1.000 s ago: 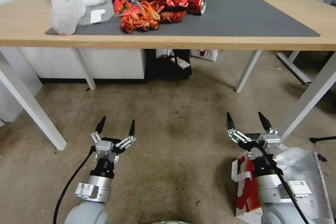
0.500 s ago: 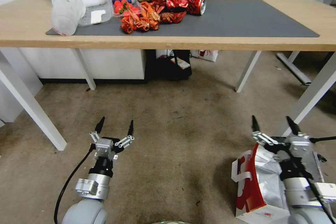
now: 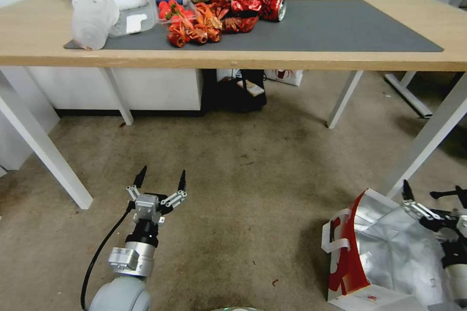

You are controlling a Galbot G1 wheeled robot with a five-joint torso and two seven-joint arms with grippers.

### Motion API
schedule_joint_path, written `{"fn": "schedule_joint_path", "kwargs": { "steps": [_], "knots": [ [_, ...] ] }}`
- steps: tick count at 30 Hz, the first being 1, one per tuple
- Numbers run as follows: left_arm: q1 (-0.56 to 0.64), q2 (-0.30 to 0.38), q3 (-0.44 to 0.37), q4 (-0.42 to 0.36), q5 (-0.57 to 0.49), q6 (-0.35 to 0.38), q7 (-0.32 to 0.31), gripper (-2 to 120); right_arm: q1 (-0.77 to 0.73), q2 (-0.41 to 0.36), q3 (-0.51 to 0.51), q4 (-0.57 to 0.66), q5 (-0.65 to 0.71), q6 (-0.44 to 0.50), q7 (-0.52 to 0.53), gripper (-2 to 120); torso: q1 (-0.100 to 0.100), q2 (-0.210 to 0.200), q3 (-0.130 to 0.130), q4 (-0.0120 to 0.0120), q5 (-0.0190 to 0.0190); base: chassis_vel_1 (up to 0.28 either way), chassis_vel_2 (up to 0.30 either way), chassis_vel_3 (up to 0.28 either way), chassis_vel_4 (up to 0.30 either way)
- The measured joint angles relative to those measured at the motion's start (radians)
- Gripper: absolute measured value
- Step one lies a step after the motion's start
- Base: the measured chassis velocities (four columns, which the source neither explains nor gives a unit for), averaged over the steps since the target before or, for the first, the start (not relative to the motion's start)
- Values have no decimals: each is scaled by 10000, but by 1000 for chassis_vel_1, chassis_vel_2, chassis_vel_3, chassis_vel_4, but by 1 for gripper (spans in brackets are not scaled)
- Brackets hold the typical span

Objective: Pick up the food delivery bag from the floor and place it on the table.

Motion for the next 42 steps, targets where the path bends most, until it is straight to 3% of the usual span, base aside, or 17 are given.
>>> {"fn": "schedule_joint_path", "kwargs": {
  "steps": [24, 42],
  "knots": [
    [-82, -12, 59, 195, -8, -18, -2, 100, 544, -619, 764, -2570, -596, 13, -510, 100, 1, 5, 0, -1, 0, 0, 0, 0, 0],
    [108, -85, 56, 98, 91, -210, -5, 100, 981, -958, 450, -3452, -425, -193, -597, 96, 1, 6, 0, 0, 0, 0, 0, 0, 0]
  ]
}}
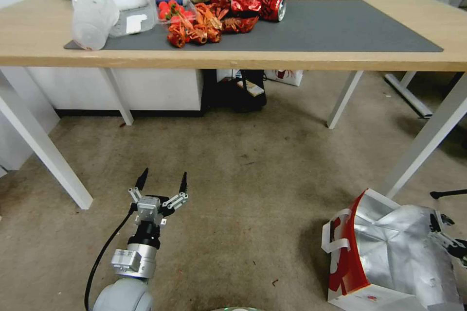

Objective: Pick up the food delivery bag from the floor and place it on the table.

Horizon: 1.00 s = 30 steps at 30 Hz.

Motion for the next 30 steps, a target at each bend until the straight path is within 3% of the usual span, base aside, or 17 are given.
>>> {"fn": "schedule_joint_path", "kwargs": {
  "steps": [4, 14, 22, 23, 25, 29, 30],
  "knots": [
    [17, -1, -10, -22, 0, -22, 8, 100, 197, -122, -134, -292, -102, -50, 11, 84, 0, 0, 0, 0, 1, 0, 0, 0, 0],
    [5, -29, -12, -24, 0, -31, -6, 99, 612, -315, -450, -978, -360, -142, 16, 80, 0, 0, 0, 0, 1, 0, 0, 0, 0],
    [36, -58, -16, 17, -2, -88, -12, 99, 672, -206, -582, -1103, -558, -104, -68, 55, 0, 0, 0, -1, -2, 0, 0, 0, 0],
    [31, -62, -13, 29, -5, -93, -14, 99, 671, -174, -603, -1109, -566, -91, -68, 46, 1, 1, 0, -1, 0, 0, 0, 0, 0],
    [25, -62, -12, 32, -6, -93, -14, 99, 668, -170, -605, -1109, -567, -89, -68, 45, 0, 0, 0, 0, 0, 0, 0, 0, 0],
    [-45, -44, -12, 71, -38, -93, -18, 99, 658, -137, -606, -1076, -562, -86, -68, 24, 0, 1, 0, -1, -1, 0, 0, 0, 0],
    [-45, -44, -12, 71, -38, -93, -18, 99, 658, -137, -606, -1076, -562, -86, -68, 24, 0, 1, 0, -1, -1, 0, 0, 0, 0]
  ]
}}
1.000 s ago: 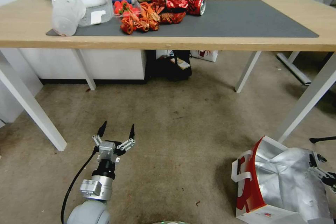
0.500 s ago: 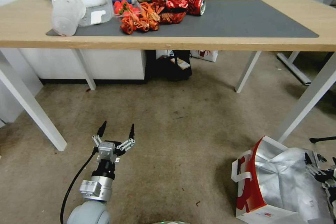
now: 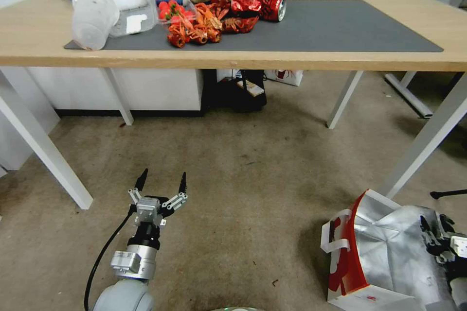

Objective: Pick up the food delivery bag from the floor and place it on the table.

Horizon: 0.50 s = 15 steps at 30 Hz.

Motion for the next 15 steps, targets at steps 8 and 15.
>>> {"fn": "schedule_joint_path", "kwargs": {
  "steps": [8, 15],
  "knots": [
    [6, 17, -1, 35, -26, -38, -9, 99, -16, 78, -1, 52, 71, 1, 20, 0, 0, 0, 0, 0, 0, 0, 0, 0, 0],
    [7, 25, -39, 24, 4, -70, -7, 99, -101, 112, -6, 118, 267, 3, 29, 0, 0, 0, 0, 0, 1, 0, 0, 0, 0]
  ]
}}
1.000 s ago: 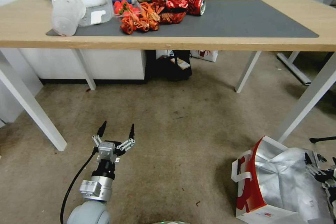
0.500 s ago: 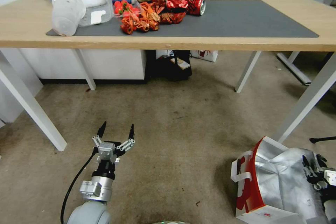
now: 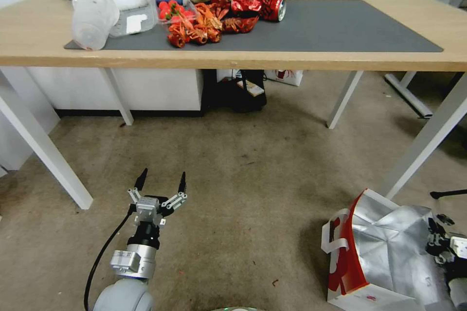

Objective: Pick up the food delivery bag from the floor and place it on the table.

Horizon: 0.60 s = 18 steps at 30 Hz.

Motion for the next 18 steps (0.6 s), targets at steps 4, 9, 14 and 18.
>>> {"fn": "schedule_joint_path", "kwargs": {
  "steps": [4, 9, 14, 18],
  "knots": [
    [12, -1, -20, -44, 36, -21, 47, 99, -166, 46, -31, 223, 178, 37, 25, 0, 0, 0, 0, 0, 0, 0, 0, 0, 0],
    [42, -11, -11, -129, 78, 18, 11, 99, -499, 227, -122, 883, 440, 132, -79, 0, 0, 0, 0, -1, 0, 0, 0, 0, 0],
    [23, -32, 78, -136, 194, 77, -453, 99, -778, 439, -230, 1750, 678, 143, -243, 0, 0, 0, 0, -1, -1, 0, 0, 0, 0],
    [62, 23, 123, -149, 158, 117, -870, 100, -1096, 683, -380, 3268, 895, -30, -539, 0, 0, 0, -1, 0, -1, 0, 0, 0, 0]
  ]
}}
